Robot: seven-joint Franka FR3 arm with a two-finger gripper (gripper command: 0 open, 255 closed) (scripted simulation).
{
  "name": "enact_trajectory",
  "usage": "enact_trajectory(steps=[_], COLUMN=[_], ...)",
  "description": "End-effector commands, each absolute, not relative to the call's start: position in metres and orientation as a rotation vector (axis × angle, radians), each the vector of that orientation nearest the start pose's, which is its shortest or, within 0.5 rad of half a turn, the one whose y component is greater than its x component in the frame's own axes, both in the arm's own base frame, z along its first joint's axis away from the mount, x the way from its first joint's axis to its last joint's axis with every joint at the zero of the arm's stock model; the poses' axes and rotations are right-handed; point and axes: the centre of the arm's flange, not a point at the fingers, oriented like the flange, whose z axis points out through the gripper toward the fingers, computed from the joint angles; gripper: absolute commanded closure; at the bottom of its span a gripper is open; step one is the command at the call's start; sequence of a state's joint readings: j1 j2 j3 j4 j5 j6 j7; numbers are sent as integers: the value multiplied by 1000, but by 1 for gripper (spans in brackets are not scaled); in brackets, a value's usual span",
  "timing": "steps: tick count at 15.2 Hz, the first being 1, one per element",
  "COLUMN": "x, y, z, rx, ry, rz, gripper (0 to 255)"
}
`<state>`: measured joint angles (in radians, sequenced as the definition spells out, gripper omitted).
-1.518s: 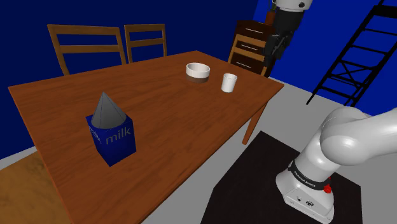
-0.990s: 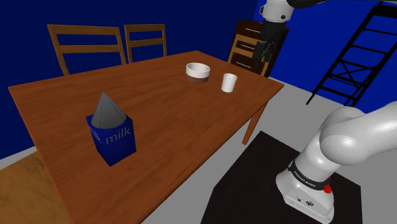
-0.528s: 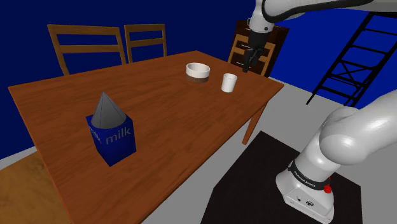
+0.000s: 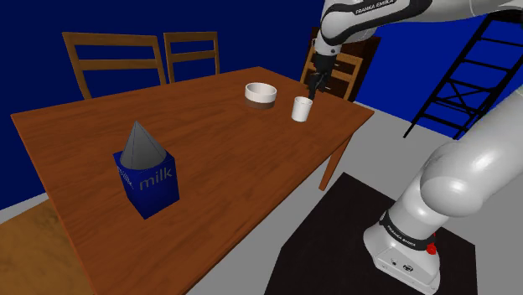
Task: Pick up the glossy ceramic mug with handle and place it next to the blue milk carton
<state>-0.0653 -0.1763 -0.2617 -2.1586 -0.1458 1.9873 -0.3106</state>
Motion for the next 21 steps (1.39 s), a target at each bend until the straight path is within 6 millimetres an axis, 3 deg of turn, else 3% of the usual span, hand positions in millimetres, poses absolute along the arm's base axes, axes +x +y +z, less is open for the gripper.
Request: enact_trajectory(steps=[1, 11, 18, 21], x=[489, 574, 573, 572], y=[-188, -255, -256, -257], z=[457, 388, 351, 348], rx=[-3219, -3186, -3186, -3186], ry=[-96, -185, -185, -185], rz=[47, 64, 64, 64], gripper=[0, 0, 0, 0])
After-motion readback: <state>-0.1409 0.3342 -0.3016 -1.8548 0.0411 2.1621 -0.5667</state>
